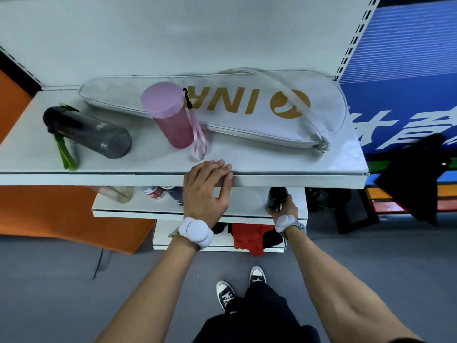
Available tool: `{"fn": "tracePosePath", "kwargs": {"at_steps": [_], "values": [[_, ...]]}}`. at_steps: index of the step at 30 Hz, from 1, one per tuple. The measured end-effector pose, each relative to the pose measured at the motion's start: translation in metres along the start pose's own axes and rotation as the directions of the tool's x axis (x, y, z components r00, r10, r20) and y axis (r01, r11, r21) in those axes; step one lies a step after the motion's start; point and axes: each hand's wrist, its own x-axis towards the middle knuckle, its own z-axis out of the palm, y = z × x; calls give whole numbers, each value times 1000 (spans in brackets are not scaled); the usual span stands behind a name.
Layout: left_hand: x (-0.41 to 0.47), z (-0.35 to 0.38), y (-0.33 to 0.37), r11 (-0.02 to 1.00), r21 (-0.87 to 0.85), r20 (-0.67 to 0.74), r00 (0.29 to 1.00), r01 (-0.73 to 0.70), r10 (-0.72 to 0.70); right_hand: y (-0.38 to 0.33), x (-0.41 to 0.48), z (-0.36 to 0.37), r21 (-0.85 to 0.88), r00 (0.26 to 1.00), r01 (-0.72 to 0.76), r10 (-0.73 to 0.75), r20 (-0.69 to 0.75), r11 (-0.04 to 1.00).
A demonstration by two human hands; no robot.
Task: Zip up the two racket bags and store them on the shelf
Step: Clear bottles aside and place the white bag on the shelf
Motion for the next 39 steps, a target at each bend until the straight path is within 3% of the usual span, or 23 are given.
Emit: {"fn": "tracePosePath", "kwargs": {"at_steps": [15,17,20,24,26,31,35,39], "values": [[-2,5,12,997,3,-48,996,77,-77,-7,-5,-2,-43,996,-85,83,-30,995],[0,1,13,994,-19,-30,994,103,-104,-16,-17,-4,-110,984,-175,171,-45,978],[2,-7,14,988,-63,69,988,139,-135,-32,-45,-10,-344,964,-260,261,-44,902],[6,-26,15,950,-179,120,964,257,-238,-68,-88,-9,-516,973,61,64,221,855],[7,-39,8,929,-217,92,954,300,-287,-100,-109,-9,-522,951,140,32,306,841],[25,-89,-36,913,-140,27,923,383,-383,-179,-148,-6,-352,909,298,-150,390,887],[58,-134,-89,924,13,-150,914,383,-377,-240,-172,-3,-205,914,372,-320,247,905],[98,-155,-137,825,273,-110,868,495,-484,-289,-175,-7,-116,880,472,-475,-5,874]]}}
